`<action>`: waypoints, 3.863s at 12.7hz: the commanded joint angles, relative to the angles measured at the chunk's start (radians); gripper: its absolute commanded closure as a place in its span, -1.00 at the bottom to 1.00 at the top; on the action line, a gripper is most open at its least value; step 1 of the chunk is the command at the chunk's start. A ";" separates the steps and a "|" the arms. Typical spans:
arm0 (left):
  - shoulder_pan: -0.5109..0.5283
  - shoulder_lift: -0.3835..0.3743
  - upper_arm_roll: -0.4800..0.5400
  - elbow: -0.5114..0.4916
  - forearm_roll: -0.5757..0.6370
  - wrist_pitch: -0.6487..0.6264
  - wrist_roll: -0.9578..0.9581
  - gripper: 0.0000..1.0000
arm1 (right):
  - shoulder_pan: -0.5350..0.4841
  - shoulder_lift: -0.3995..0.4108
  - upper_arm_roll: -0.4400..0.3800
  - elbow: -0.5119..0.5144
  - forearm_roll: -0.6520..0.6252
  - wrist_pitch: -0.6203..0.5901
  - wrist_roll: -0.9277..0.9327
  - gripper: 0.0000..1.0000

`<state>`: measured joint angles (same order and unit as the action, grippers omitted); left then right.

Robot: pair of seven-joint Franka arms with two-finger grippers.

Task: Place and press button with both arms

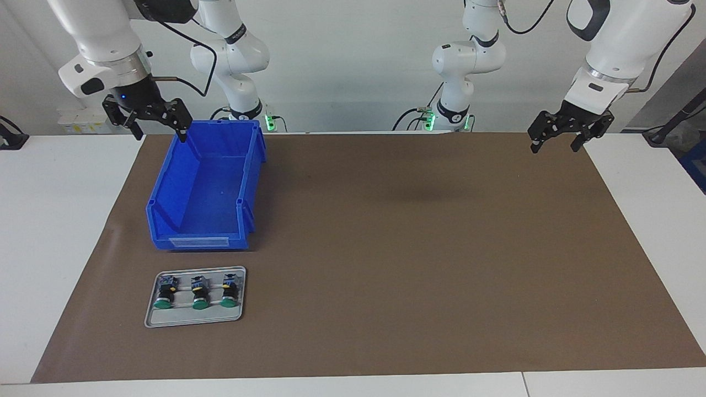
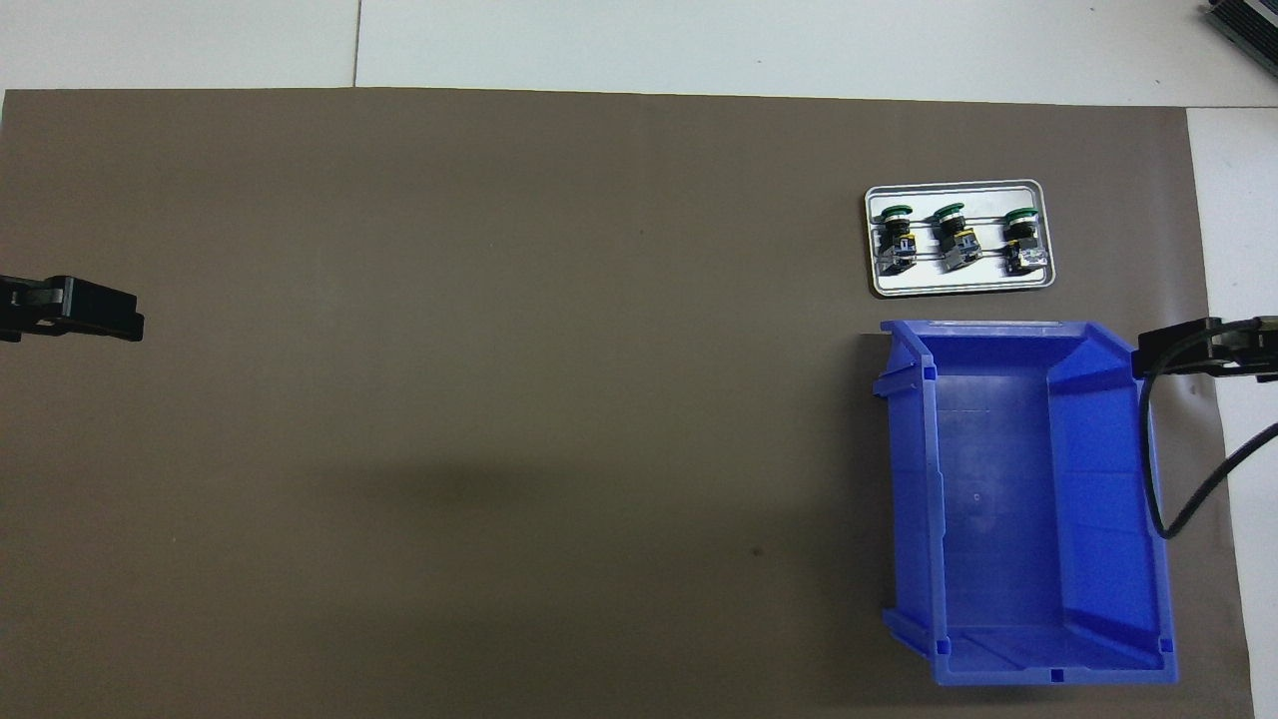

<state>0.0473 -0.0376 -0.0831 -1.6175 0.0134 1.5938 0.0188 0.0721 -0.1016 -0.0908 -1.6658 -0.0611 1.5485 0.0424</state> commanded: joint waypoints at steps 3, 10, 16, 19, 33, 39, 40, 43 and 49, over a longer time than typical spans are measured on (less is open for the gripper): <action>0.002 -0.025 -0.001 -0.027 0.017 -0.006 -0.007 -1.00 | -0.014 -0.018 0.005 -0.015 0.004 0.016 -0.018 -1.00; 0.002 -0.025 -0.001 -0.027 0.017 -0.006 -0.007 -1.00 | -0.023 0.068 0.002 -0.015 0.004 0.177 -0.032 -1.00; 0.002 -0.025 -0.001 -0.027 0.017 -0.006 -0.007 -1.00 | -0.067 0.462 0.008 0.247 0.086 0.374 -0.217 -1.00; 0.002 -0.025 -0.001 -0.027 0.017 -0.006 -0.007 -1.00 | -0.057 0.572 0.010 0.235 0.121 0.548 -0.294 -1.00; 0.002 -0.025 -0.001 -0.027 0.017 -0.006 -0.007 -1.00 | -0.049 0.648 0.011 -0.051 0.245 0.958 -0.558 -0.72; 0.002 -0.025 -0.001 -0.027 0.017 -0.006 -0.007 -1.00 | -0.057 0.649 0.011 -0.028 0.253 0.947 -0.553 1.00; 0.002 -0.025 -0.001 -0.027 0.017 -0.006 -0.007 -1.00 | -0.052 0.649 0.011 -0.019 0.253 0.943 -0.530 1.00; 0.002 -0.025 -0.001 -0.027 0.017 -0.006 -0.008 -1.00 | -0.031 0.631 0.003 0.079 0.227 0.799 -0.374 1.00; 0.002 -0.025 -0.001 -0.027 0.017 -0.006 -0.007 -1.00 | 0.047 0.599 -0.004 0.369 0.103 0.354 0.280 1.00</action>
<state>0.0473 -0.0376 -0.0831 -1.6175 0.0134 1.5938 0.0188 0.0835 0.4912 -0.0888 -1.3748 0.0644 2.0040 0.0898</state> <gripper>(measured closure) 0.000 0.678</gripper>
